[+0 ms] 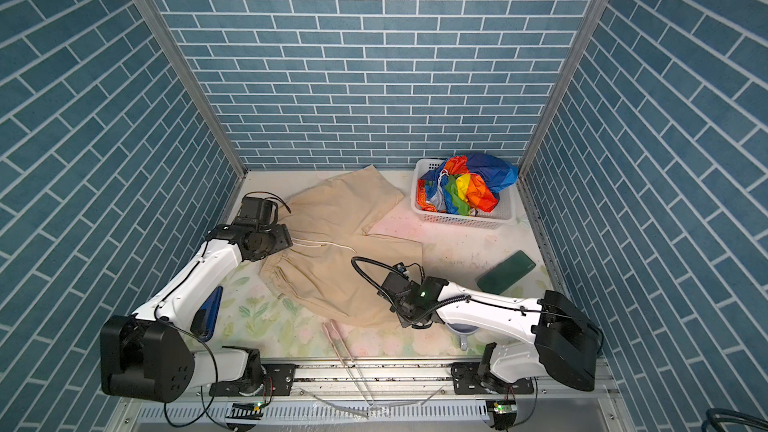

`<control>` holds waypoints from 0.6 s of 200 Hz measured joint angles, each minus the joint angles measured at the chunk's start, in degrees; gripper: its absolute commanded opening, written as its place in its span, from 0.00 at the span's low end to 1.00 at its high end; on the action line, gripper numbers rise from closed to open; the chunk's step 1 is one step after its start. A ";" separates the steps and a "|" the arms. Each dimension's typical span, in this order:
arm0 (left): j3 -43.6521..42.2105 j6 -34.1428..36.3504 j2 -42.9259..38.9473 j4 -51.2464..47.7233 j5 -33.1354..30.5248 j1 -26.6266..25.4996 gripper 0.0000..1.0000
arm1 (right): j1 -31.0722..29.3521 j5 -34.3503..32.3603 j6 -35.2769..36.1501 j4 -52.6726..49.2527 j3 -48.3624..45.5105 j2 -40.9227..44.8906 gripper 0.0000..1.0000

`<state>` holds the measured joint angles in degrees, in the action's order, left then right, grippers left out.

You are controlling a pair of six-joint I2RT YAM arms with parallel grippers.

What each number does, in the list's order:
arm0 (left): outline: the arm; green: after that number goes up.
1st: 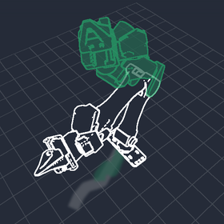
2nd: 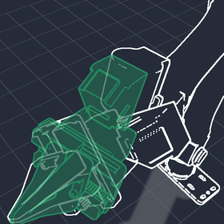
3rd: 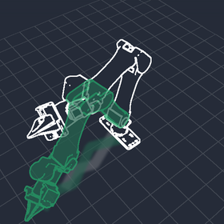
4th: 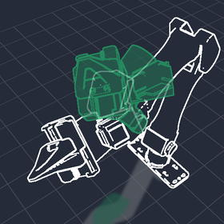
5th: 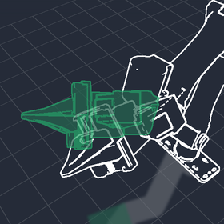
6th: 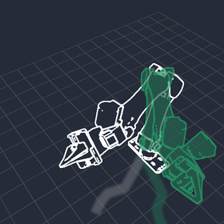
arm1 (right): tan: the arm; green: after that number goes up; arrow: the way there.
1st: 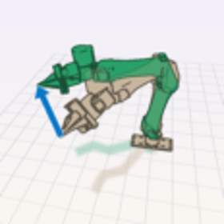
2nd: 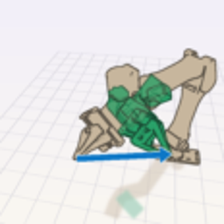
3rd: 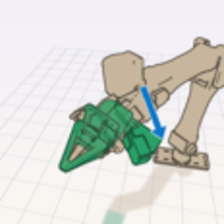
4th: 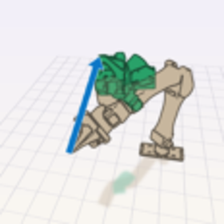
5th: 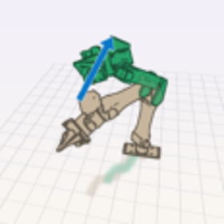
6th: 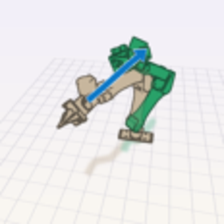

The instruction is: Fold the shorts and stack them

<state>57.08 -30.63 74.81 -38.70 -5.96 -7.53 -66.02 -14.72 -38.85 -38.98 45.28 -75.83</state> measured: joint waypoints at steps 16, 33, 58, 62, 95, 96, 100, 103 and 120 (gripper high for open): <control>-0.87 -0.24 -0.59 -1.29 -0.96 0.00 0.71 | 0.00 0.92 -1.29 1.03 -1.97 0.63 0.53; -2.19 -0.42 -0.87 -1.79 -1.31 0.00 0.71 | 0.00 1.77 -2.95 2.14 -4.28 1.07 0.53; -5.18 -0.79 -0.79 -2.43 -1.27 0.00 0.72 | 0.02 2.19 -4.81 3.72 -5.42 1.11 0.53; -5.64 -0.90 -0.74 -2.60 -1.27 0.00 0.73 | 0.02 2.25 -4.90 4.04 -5.42 1.07 0.53; -7.85 -1.75 -0.22 -3.50 -0.76 0.00 0.77 | 0.46 2.58 -5.27 7.72 -5.35 -2.23 0.52; -7.89 -1.79 -0.22 -3.52 -0.76 0.00 0.77 | 0.48 2.58 -5.25 7.80 -5.38 -2.34 0.52; -8.00 -1.86 -0.24 -3.54 -0.74 0.00 0.77 | 0.55 2.64 -5.27 8.20 -5.38 -2.95 0.50; -8.09 -1.90 -0.22 -3.52 -0.74 0.00 0.77 | 0.57 2.71 -5.25 8.46 -5.38 -3.34 0.49; -8.50 -2.14 -0.22 -3.43 -0.66 0.00 0.73 | 1.20 3.34 -4.87 9.92 -5.38 -4.79 0.33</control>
<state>48.58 -32.77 74.59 -42.13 -6.61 -7.53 -64.82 -11.38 -43.72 -29.06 39.90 -80.62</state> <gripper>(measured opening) 0.755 0.438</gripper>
